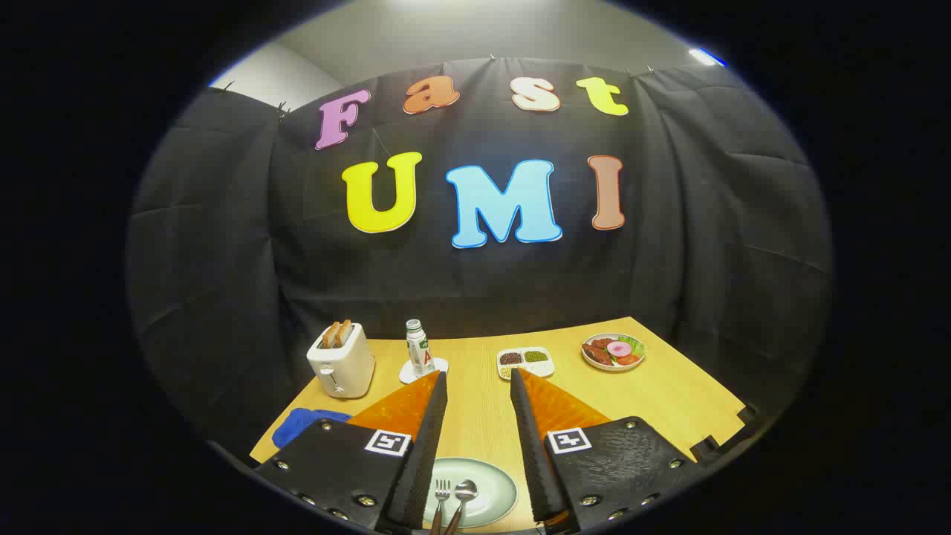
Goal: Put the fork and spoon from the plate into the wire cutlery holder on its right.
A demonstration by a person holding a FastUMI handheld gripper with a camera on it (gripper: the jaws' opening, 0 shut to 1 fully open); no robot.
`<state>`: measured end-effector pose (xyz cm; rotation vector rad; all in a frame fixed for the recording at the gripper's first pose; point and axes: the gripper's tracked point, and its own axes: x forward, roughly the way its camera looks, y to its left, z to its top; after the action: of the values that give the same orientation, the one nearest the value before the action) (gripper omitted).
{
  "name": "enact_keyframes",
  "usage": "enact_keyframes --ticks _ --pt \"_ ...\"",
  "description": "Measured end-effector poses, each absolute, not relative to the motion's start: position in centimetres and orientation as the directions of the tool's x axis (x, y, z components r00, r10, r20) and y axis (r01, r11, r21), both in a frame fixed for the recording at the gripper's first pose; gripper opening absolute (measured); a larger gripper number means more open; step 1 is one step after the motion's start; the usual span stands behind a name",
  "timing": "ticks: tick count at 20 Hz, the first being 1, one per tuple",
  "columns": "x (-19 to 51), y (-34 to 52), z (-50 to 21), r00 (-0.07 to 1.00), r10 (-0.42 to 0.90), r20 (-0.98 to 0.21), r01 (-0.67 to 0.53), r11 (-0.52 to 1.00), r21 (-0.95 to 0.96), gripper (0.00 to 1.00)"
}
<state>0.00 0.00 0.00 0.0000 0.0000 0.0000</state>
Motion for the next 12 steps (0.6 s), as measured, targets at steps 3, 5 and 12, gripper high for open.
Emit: enact_keyframes --ticks 3,5,12 --pt "0.1 -0.2 0.0 1.0 -0.013 -0.003 0.013 1.0 0.001 0.53" --pt "0.3 -0.3 0.0 1.0 -0.018 -0.003 0.018 1.0 0.002 0.53" --pt "1.0 -0.7 -0.6 1.0 -0.018 -0.021 0.018 1.0 0.002 0.53"
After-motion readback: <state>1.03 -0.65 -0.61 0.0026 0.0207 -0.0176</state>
